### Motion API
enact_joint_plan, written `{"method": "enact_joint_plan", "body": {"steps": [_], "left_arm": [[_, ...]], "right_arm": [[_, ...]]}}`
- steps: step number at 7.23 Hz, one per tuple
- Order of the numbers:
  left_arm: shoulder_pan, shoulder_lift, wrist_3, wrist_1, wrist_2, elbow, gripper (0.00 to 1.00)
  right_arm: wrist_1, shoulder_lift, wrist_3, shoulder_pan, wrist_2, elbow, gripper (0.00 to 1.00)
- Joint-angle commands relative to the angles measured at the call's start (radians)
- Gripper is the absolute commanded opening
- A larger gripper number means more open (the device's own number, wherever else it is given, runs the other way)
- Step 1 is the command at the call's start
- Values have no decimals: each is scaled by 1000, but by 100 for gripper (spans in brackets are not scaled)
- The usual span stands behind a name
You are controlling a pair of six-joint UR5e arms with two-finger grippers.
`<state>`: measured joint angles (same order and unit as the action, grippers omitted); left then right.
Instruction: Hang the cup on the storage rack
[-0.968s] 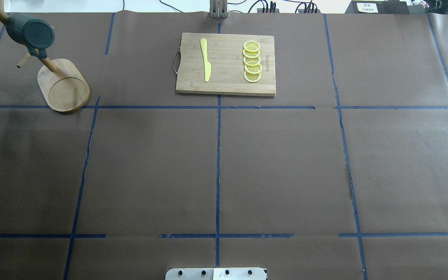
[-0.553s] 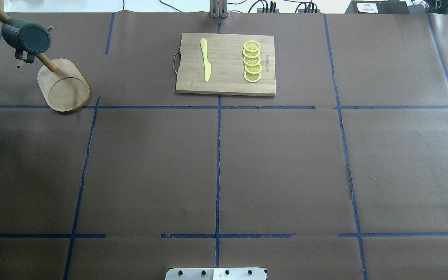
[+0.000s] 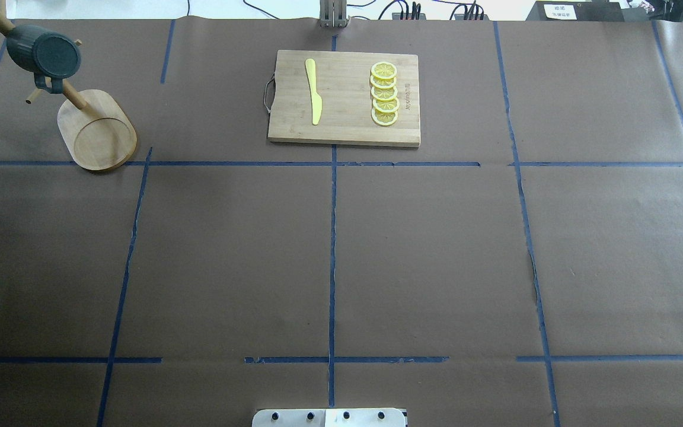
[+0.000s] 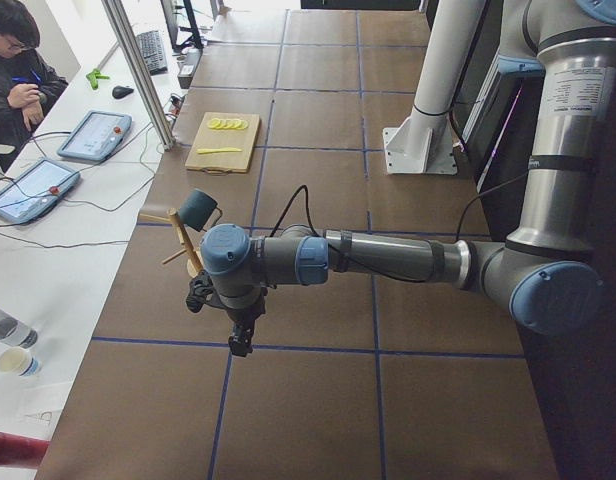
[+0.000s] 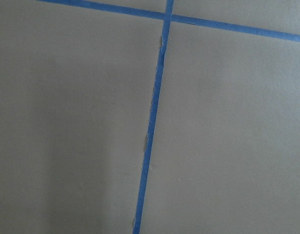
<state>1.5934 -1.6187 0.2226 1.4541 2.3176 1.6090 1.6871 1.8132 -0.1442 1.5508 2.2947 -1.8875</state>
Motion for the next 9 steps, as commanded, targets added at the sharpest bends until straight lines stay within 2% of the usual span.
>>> {"method": "enact_joint_plan", "body": {"steps": [1, 9], "left_arm": [[2, 28, -2, 14, 20, 26, 100], [-3, 57, -2, 14, 11, 38, 100]], "right_arm": [[-1, 0, 2, 0, 2, 1, 100], [-1, 0, 0, -12, 2, 1, 100]]}}
